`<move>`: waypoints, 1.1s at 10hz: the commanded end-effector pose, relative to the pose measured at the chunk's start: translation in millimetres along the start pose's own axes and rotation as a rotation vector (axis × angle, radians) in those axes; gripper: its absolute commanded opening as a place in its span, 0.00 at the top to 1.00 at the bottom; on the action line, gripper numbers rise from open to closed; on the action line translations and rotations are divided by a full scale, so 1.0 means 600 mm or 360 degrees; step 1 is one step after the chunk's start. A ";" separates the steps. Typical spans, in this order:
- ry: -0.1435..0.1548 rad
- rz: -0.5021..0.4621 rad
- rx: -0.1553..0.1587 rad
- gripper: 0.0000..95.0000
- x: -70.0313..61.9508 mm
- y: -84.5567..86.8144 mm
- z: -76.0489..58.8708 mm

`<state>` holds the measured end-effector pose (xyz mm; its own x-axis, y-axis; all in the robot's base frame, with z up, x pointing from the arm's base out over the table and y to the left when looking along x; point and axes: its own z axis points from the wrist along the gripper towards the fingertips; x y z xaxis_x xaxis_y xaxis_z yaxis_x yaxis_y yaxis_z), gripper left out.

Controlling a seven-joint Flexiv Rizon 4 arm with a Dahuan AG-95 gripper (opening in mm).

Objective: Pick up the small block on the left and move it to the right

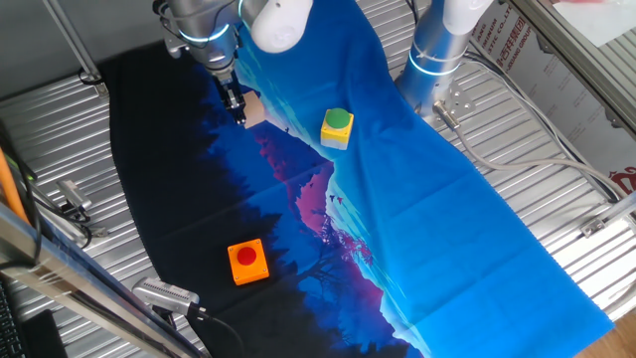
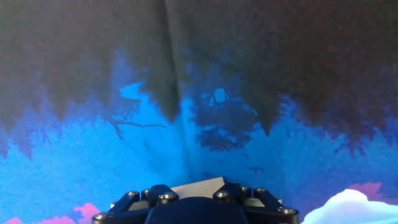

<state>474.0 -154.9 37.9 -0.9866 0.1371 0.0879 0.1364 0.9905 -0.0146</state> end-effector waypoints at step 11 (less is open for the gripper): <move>0.0010 0.0049 -0.0046 1.00 -0.001 0.054 -0.140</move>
<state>485.7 -120.0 123.3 -0.9815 0.1680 0.0913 0.1694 0.9855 0.0079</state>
